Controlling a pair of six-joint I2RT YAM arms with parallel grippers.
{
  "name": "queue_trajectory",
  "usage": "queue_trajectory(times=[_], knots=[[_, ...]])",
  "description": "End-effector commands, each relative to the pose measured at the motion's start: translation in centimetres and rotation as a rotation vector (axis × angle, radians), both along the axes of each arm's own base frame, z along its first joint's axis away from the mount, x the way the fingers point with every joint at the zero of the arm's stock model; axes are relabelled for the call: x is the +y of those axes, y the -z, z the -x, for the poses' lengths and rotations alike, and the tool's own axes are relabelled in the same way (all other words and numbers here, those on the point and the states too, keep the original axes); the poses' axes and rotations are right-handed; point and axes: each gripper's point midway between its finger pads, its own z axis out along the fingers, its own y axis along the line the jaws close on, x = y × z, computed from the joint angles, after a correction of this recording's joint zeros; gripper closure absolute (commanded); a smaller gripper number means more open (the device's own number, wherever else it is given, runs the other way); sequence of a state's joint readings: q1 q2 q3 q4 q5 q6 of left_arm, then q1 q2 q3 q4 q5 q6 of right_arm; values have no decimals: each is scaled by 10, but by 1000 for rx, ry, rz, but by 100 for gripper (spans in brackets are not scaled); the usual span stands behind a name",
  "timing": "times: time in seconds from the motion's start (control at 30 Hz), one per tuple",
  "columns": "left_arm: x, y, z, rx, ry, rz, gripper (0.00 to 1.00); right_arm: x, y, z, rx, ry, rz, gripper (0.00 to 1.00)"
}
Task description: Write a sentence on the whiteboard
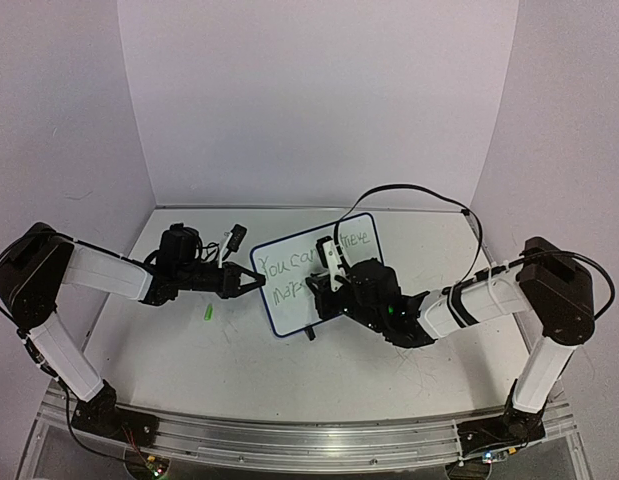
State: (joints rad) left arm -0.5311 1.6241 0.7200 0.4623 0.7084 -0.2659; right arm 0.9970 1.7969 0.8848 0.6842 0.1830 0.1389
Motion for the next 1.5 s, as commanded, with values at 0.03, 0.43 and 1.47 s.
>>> queue_trajectory(times=[0.03,0.43,1.47], knots=[[6,14,-9,-18,-38,-80,100,4,-6,-9,-12,-4,-13,100],[5,13,-10,-19,-37,-78,100,7,3,-3,7,-25,9,100],[6,15,-9,-17,-38,-82,100,3,28,3,59,-13,72,100]])
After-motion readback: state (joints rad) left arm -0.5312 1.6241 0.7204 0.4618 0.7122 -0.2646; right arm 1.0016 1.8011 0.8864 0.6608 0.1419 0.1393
